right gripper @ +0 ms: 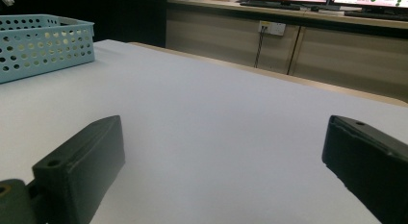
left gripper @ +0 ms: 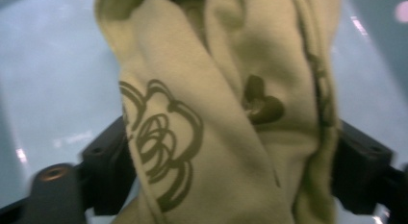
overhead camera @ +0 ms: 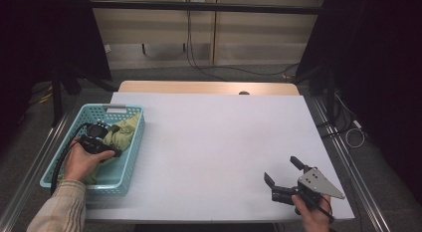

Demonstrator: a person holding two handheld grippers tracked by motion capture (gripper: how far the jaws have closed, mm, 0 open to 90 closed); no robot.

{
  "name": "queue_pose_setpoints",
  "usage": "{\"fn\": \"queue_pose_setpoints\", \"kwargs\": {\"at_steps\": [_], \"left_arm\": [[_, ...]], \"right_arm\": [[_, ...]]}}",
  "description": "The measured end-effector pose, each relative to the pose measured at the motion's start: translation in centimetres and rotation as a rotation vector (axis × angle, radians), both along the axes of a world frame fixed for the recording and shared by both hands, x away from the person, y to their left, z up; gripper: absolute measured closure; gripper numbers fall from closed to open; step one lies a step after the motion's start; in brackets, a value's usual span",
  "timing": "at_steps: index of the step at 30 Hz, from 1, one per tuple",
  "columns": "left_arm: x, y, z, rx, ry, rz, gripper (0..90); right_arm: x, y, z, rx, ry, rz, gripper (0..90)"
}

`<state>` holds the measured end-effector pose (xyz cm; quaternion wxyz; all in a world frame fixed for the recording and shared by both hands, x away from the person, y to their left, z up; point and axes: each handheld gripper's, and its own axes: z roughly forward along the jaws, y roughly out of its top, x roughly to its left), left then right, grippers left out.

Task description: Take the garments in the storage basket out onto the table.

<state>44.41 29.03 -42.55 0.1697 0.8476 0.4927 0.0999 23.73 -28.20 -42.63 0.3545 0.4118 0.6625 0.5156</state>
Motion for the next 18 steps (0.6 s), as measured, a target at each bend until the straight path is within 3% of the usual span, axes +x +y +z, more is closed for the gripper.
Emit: {"fn": "queue_pose_setpoints", "kwargs": {"at_steps": [2,3,5,7,9,11,13,15,18], "left_arm": [[0.07,0.09,-0.14,-0.021,0.01,0.009,20.5],[0.06,0.19,-0.29,-0.066,0.047,0.018,20.5],[0.17,0.4,-0.26,-0.041,0.01,-0.014,19.5],[0.19,0.38,-0.26,-0.024,0.008,-0.027,19.6],[0.15,0.34,-0.28,-0.049,0.01,-0.007,21.1],[0.08,0.37,-0.15,-0.043,-0.01,0.012,28.2],[-0.05,0.35,0.0,-0.062,0.011,0.021,35.0],[-0.14,0.36,0.2,-0.042,-0.006,0.019,41.5],[-0.2,0.44,0.27,-0.052,-0.006,0.025,49.8]], "right_arm": [[0.01,0.0,0.01,0.002,-0.003,0.001,0.6],[0.01,0.0,0.01,0.002,-0.002,0.001,0.6],[-0.03,0.03,0.01,-0.003,-0.003,0.005,0.6],[-0.05,0.04,0.01,-0.005,-0.002,0.002,0.6],[-0.01,0.07,-0.01,-0.005,-0.004,0.007,0.6],[-0.02,0.07,-0.02,-0.006,-0.005,0.007,0.6],[-0.02,0.07,-0.02,-0.006,-0.005,0.006,0.6],[0.0,0.06,-0.03,-0.008,-0.005,0.008,0.6],[0.01,0.09,-0.03,-0.011,-0.007,0.013,0.6]]}}
